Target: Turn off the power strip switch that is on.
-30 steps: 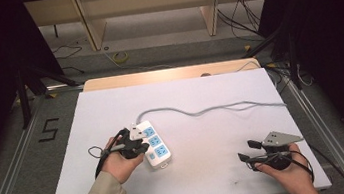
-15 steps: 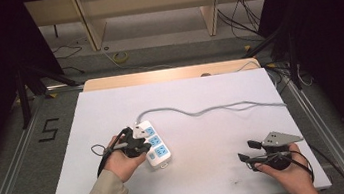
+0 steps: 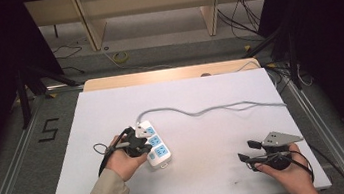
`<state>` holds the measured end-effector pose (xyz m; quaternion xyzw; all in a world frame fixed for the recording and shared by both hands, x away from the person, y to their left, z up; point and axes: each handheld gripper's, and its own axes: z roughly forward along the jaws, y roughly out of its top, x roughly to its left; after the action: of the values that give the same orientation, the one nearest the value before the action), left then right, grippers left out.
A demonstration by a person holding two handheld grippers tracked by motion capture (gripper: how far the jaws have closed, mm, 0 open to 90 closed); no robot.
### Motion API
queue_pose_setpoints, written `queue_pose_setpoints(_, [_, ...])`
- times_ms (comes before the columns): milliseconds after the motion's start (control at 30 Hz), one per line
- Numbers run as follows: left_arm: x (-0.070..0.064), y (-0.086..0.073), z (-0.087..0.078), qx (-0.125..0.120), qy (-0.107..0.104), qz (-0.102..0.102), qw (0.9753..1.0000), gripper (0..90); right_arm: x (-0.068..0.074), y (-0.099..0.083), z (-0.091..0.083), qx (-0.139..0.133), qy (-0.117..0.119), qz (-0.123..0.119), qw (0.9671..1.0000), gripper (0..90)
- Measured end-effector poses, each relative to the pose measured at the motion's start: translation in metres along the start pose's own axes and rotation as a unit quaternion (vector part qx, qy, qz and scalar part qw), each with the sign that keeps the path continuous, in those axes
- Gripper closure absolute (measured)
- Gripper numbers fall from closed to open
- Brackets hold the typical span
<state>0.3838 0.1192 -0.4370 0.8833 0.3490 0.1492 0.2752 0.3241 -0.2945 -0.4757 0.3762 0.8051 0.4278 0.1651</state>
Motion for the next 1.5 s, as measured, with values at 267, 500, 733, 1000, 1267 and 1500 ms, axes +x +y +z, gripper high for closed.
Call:
queue_pose_setpoints(267, [-0.0014,0.0018,0.0014,0.012,-0.007,0.000,0.9999,89.8,0.0002,0.0001,-0.0001,0.000,0.000,0.000,1.0000,38.5])
queue_pose_setpoints(500, [-0.0027,0.0028,0.0023,0.018,-0.010,0.004,0.9998,89.8,0.0002,0.0000,0.0000,-0.001,0.000,-0.001,1.0000,38.5])
queue_pose_setpoints(733, [-0.0034,0.0042,0.0021,0.023,-0.011,0.002,0.9997,89.8,0.0003,0.0001,0.0000,0.000,0.001,-0.001,1.0000,38.5])
queue_pose_setpoints(1000, [-0.0054,0.0056,0.0022,0.031,-0.013,0.003,0.9994,89.8,0.0008,0.0002,0.0001,0.000,0.001,0.000,1.0000,38.5])
queue_pose_setpoints(1267, [-0.0070,0.0083,0.0032,0.040,-0.018,0.007,0.9990,89.8,0.0008,0.0002,0.0002,0.001,0.001,0.000,1.0000,38.5])
queue_pose_setpoints(1500, [-0.0070,0.0082,0.0050,0.048,-0.018,0.007,0.9987,89.8,0.0011,0.0000,0.0004,0.002,0.002,0.000,1.0000,38.5])
